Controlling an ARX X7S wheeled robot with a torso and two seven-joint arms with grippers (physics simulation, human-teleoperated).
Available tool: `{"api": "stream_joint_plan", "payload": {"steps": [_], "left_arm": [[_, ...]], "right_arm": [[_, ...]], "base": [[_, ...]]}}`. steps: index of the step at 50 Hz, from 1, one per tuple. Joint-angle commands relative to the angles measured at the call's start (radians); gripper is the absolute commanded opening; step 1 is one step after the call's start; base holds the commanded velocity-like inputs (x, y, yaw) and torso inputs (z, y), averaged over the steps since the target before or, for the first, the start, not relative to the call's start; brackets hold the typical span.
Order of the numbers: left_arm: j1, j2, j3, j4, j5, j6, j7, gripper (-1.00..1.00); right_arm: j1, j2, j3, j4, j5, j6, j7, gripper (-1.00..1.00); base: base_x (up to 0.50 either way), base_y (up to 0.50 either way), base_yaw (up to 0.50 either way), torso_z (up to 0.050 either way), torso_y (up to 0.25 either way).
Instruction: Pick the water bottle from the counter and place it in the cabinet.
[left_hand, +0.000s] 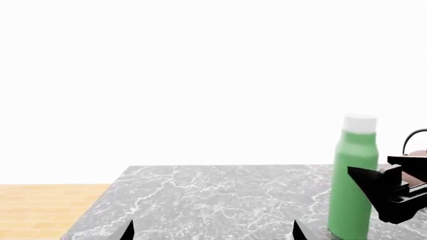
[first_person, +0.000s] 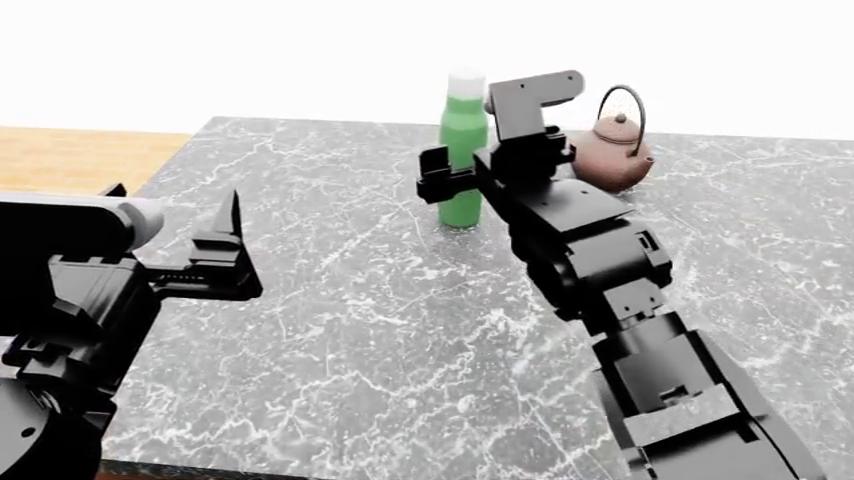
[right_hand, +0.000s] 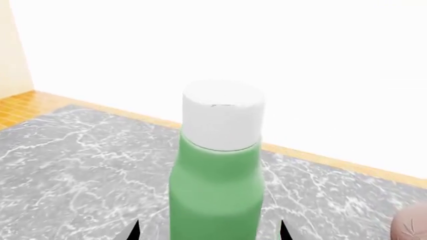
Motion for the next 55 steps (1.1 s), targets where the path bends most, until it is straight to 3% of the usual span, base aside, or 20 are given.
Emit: {"api": "stream_joint_plan", "payload": {"steps": [1,7,14,15,22,31,35,40,46,55], "left_arm": [[0.010,-0.005,-0.002,-0.009,0.009,0.010,0.006,1.00],[0.017,-0.010,-0.006,-0.019,0.015,0.017,0.011,1.00],[0.024,-0.013,-0.008,-0.026,0.021,0.022,0.015,1.00],[0.026,-0.014,-0.008,-0.026,0.021,0.023,0.015,1.00],[0.035,-0.017,-0.011,-0.022,0.023,0.027,0.013,1.00],[0.037,-0.019,-0.009,-0.017,0.019,0.026,0.007,1.00],[0.031,-0.016,-0.003,-0.009,0.013,0.022,-0.001,1.00],[0.020,-0.014,-0.001,0.010,-0.009,0.011,-0.020,1.00],[-0.006,-0.015,0.008,0.032,-0.040,-0.008,-0.043,1.00],[-0.055,-0.019,0.003,0.048,-0.091,-0.029,-0.083,1.00]], "right_arm": [[0.063,-0.051,-0.029,0.201,-0.032,-0.109,-0.044,1.00],[0.114,-0.077,-0.112,0.336,0.035,-0.198,-0.055,1.00],[0.201,-0.078,-0.491,0.528,0.391,-0.373,-0.018,1.00],[0.207,-0.078,-0.538,0.544,0.437,-0.394,-0.016,-1.00],[0.232,-0.078,-0.751,0.594,0.634,-0.477,-0.014,-1.00],[0.267,-0.073,-0.815,0.573,0.736,-0.534,-0.044,-1.00],[0.256,0.144,-0.796,0.094,0.770,-0.498,0.135,-1.00],[0.251,0.327,-0.766,-0.270,0.777,-0.516,0.295,-1.00],[0.227,0.489,-0.732,-0.574,0.788,-0.539,0.445,-1.00],[0.143,0.650,-0.717,-0.859,0.801,-0.572,0.616,-1.00]], "base": [[0.00,0.00,0.00,0.000,0.000],[0.00,0.00,0.00,0.000,0.000],[0.00,0.00,0.00,0.000,0.000],[0.00,0.00,0.00,0.000,0.000],[0.00,0.00,0.00,0.000,0.000],[0.00,0.00,0.00,0.000,0.000],[0.00,0.00,0.00,0.000,0.000],[0.00,0.00,0.00,0.000,0.000],[0.00,0.00,0.00,0.000,0.002],[0.00,0.00,0.00,0.000,0.000]]}}
